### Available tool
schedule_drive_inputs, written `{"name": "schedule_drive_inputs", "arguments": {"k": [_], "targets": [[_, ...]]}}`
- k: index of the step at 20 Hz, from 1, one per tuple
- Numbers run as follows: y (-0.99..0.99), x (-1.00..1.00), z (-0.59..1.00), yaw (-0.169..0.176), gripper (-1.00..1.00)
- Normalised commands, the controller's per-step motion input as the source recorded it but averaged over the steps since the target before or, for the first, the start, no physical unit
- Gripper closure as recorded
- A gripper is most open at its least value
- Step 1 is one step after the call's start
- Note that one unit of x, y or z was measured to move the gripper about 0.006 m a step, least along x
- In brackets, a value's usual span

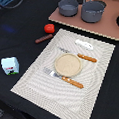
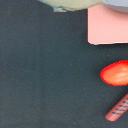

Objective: Interact with the objects in diverse but meaningful ways.

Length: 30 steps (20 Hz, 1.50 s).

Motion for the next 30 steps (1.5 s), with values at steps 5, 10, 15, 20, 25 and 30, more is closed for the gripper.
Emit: {"name": "schedule_drive_inputs", "arguments": {"k": [5,10,15,20,25,30], "targets": [[0.0,0.01,-0.01,0.001,-1.0],[0.0,0.13,-0.2,-0.018,-1.0],[-0.01,0.1,-0.24,-0.012,-1.0],[-0.02,0.01,-0.25,0.0,-1.0],[-0.05,0.0,-0.36,0.0,-1.0],[-0.1,0.0,-0.46,0.023,-1.0]]}}
